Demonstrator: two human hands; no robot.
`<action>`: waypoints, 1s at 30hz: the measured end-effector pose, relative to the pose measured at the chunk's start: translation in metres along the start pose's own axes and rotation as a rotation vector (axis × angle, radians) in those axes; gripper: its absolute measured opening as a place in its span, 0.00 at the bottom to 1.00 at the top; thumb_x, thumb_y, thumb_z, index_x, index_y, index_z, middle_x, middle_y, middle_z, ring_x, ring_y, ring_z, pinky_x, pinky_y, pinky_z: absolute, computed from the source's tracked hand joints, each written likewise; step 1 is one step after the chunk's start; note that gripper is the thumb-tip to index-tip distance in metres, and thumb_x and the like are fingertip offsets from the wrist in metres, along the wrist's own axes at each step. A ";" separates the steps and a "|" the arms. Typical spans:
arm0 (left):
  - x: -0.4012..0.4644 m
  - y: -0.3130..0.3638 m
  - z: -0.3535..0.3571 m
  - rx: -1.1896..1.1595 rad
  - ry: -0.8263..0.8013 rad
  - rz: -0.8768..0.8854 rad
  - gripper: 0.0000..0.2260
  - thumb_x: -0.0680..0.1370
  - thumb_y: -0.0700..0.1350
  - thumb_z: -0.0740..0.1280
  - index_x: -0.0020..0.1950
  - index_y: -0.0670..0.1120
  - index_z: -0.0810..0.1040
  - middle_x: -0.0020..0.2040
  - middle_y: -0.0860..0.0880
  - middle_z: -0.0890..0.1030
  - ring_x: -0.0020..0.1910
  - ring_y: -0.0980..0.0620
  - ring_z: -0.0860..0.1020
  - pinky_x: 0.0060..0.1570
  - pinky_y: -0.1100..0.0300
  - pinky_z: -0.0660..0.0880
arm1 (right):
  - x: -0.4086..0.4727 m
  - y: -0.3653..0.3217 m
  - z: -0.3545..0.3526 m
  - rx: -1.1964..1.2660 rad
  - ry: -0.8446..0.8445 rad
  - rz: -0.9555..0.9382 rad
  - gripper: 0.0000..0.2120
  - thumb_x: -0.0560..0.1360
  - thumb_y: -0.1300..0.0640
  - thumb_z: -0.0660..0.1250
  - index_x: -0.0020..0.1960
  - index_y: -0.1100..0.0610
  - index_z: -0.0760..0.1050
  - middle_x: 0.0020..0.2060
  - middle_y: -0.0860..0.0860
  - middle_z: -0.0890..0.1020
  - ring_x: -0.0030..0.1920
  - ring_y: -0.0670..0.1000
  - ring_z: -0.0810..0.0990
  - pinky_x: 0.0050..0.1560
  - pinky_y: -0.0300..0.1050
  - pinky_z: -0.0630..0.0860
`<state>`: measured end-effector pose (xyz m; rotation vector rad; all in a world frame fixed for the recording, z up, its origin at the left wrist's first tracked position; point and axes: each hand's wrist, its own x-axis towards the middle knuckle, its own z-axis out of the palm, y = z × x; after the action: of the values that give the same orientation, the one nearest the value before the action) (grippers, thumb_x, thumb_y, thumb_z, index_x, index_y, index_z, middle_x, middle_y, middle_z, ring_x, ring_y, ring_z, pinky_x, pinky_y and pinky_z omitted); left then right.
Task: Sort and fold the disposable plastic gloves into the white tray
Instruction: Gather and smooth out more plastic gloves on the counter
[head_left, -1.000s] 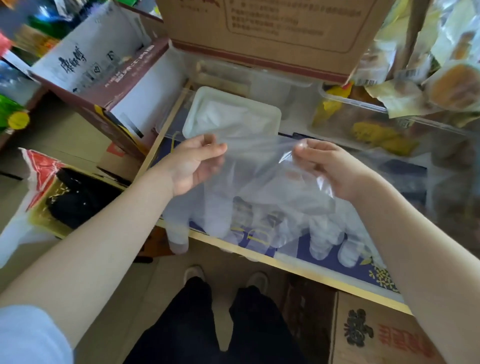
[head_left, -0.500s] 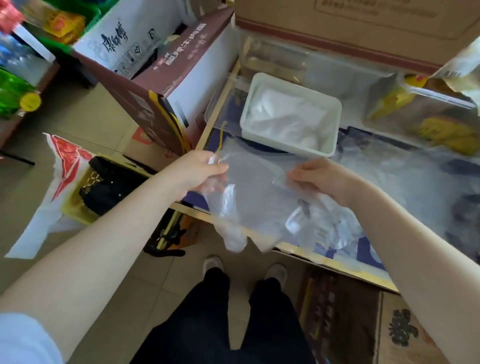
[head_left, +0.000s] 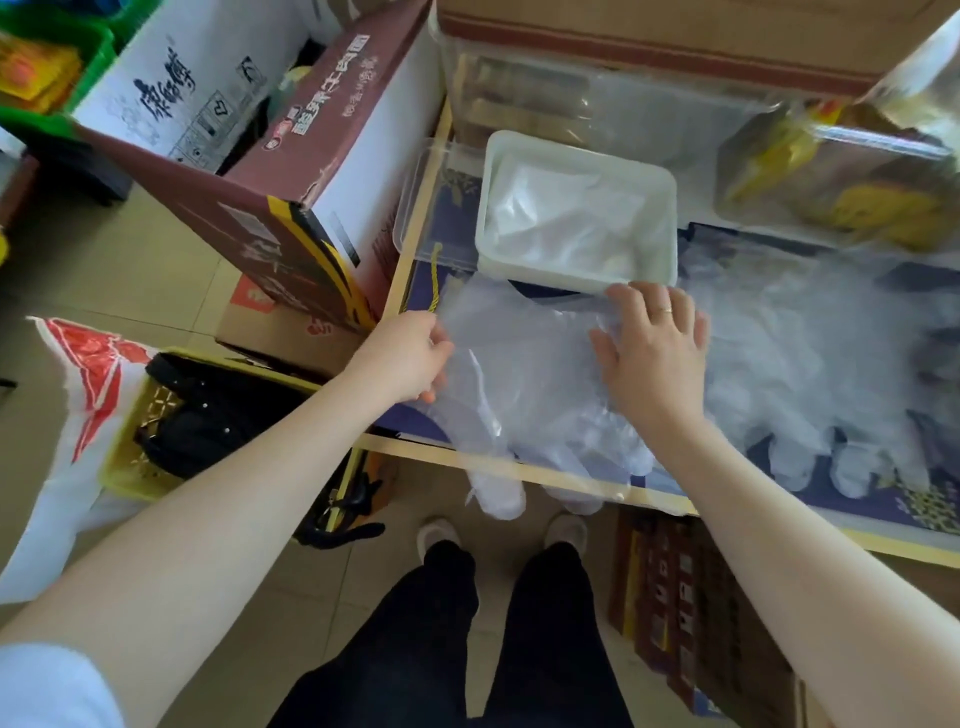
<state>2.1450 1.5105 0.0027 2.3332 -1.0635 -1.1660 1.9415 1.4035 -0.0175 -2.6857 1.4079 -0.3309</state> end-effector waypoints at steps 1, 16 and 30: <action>0.002 0.000 0.001 -0.036 0.009 -0.025 0.04 0.81 0.43 0.58 0.50 0.43 0.70 0.36 0.46 0.79 0.22 0.55 0.75 0.17 0.68 0.66 | -0.004 -0.004 0.001 -0.002 0.051 -0.067 0.16 0.74 0.55 0.63 0.60 0.60 0.72 0.58 0.58 0.76 0.60 0.59 0.66 0.62 0.54 0.60; -0.002 0.007 0.001 -0.620 -0.106 -0.336 0.09 0.80 0.43 0.62 0.56 0.39 0.74 0.38 0.45 0.80 0.24 0.57 0.78 0.22 0.69 0.71 | -0.043 -0.077 -0.005 0.267 -0.374 -0.160 0.23 0.72 0.62 0.63 0.67 0.57 0.66 0.60 0.55 0.71 0.54 0.59 0.75 0.44 0.45 0.66; 0.002 -0.011 -0.001 0.421 0.167 0.123 0.17 0.77 0.49 0.66 0.61 0.44 0.67 0.51 0.43 0.78 0.43 0.45 0.74 0.38 0.53 0.70 | -0.026 -0.040 -0.003 0.346 -0.352 -0.087 0.23 0.78 0.43 0.55 0.65 0.56 0.70 0.64 0.52 0.73 0.63 0.54 0.70 0.58 0.46 0.67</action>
<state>2.1521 1.5164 -0.0037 2.5692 -1.4807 -0.7410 1.9588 1.4473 -0.0115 -2.3784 1.0302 -0.0878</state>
